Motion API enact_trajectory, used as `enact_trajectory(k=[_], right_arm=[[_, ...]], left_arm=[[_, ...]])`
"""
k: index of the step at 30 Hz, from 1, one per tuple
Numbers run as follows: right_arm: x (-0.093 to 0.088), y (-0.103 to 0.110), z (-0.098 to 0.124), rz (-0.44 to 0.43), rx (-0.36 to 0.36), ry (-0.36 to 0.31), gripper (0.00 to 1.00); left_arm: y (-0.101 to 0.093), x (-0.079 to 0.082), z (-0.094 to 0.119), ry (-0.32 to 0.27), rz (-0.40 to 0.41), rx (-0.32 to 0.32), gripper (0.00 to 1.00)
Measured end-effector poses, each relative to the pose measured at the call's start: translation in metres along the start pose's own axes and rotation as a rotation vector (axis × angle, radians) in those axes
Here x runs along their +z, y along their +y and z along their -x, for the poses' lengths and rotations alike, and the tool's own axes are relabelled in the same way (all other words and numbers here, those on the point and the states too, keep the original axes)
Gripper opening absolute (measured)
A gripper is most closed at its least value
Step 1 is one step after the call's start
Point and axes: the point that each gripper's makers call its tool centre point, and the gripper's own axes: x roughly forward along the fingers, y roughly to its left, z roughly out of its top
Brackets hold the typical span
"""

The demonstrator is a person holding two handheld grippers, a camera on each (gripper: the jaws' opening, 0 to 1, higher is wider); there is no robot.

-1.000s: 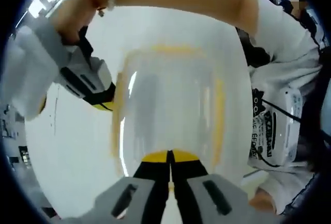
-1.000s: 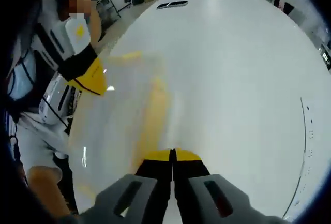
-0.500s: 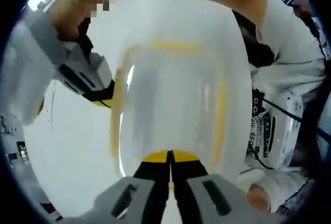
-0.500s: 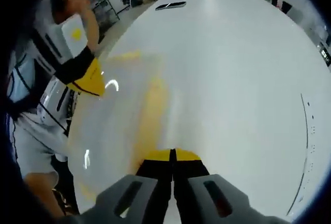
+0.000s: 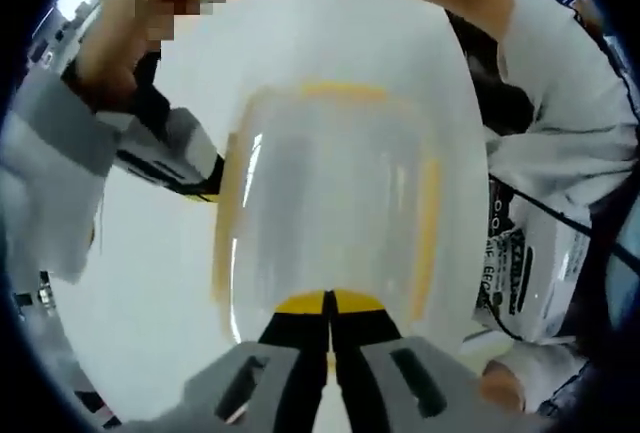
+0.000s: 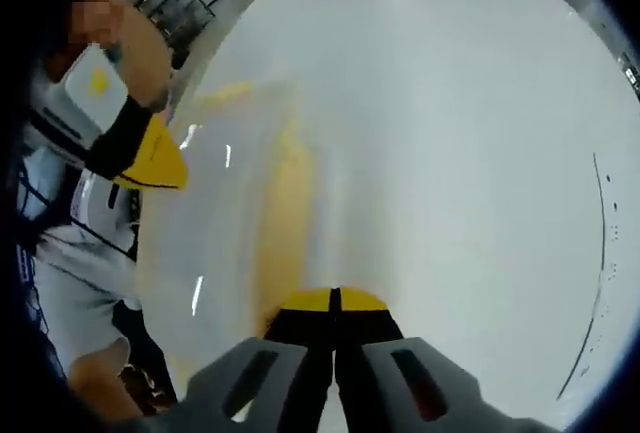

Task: Snap each plastic latch of the storage box into its locked position after aligning the lid with the box until every specified latch is closed and the lid sits flush.

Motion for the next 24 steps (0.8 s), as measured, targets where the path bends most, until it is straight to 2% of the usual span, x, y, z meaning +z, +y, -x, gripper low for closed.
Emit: enact_trajectory(k=[3,4,10,14,15,16,17,19,21,24], right_arm=[[0.000,-0.001,0.000,-0.009,-0.001,0.007,0.00],[0.000,-0.001,0.000,-0.005,-0.008,0.012,0.00],[-0.003,-0.007,0.001,-0.023,-0.006,0.030,0.00],[-0.001,-0.011,0.000,-0.030,-0.008,-0.009,0.00],[0.006,-0.015,0.000,-0.060,-0.028,-0.060,0.00],[0.005,-0.014,0.004,-0.048,-0.026,-0.056,0.00],[0.005,-0.015,0.006,0.010,-0.048,-0.062,0.00],[0.000,-0.015,0.012,-0.003,-0.070,-0.052,0.00],[0.000,-0.017,0.015,0.039,-0.107,-0.037,0.00],[0.000,-0.018,0.015,0.059,-0.107,-0.032,0.00]], left_arm=[[0.001,0.001,0.000,-0.011,0.012,-0.005,0.00],[0.000,0.001,0.000,-0.002,-0.011,0.002,0.00],[-0.001,0.001,0.000,0.013,-0.009,0.016,0.00],[-0.002,0.002,0.000,0.008,-0.021,0.030,0.00],[-0.002,0.002,0.001,0.010,-0.035,0.033,0.00],[-0.002,0.002,0.001,0.010,-0.020,0.039,0.00],[-0.003,0.002,0.002,0.011,-0.025,0.045,0.00],[-0.003,0.002,0.002,0.004,-0.040,0.050,0.00],[-0.003,0.003,0.002,-0.001,-0.035,0.048,0.00],[-0.002,0.003,0.002,0.001,-0.029,0.052,0.00]])
